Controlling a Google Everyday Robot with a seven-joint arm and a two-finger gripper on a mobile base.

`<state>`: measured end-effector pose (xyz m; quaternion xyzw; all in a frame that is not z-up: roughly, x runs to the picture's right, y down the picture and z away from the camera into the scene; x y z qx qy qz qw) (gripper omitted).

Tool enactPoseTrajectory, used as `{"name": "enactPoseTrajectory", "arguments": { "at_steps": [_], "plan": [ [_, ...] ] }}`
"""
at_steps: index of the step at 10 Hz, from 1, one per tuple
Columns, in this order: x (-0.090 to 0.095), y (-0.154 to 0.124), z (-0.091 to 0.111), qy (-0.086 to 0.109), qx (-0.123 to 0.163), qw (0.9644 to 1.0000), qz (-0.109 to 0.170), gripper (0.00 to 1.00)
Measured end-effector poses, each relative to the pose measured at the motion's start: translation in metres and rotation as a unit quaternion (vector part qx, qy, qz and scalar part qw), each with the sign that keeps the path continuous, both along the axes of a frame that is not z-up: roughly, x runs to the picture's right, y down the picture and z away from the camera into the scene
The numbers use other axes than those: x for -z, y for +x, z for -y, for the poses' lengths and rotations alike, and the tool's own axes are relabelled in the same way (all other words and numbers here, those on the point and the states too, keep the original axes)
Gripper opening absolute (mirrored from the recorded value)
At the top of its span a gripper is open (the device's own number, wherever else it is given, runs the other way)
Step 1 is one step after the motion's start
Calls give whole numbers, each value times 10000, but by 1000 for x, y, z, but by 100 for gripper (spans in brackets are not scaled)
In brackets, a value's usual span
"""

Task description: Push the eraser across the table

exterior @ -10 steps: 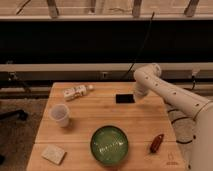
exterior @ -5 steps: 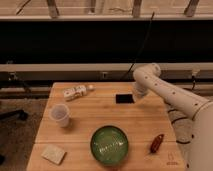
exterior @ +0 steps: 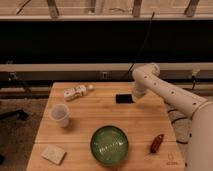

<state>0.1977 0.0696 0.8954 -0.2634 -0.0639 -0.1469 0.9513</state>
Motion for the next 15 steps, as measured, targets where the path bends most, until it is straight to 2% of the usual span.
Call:
{"name": "enactPoseTrajectory", "arguments": {
  "at_steps": [1, 3, 6, 11, 15],
  "plan": [
    [-1, 0, 0, 6, -23, 10000, -11, 4],
    [-19, 5, 3, 48, -62, 9999, -81, 4],
    [-34, 10, 5, 78, -121, 9998, -160, 4],
    [-50, 34, 12, 153, -313, 9982, -480, 4],
    [-62, 45, 12, 105, -448, 9968, -651, 4]
  ]
}}
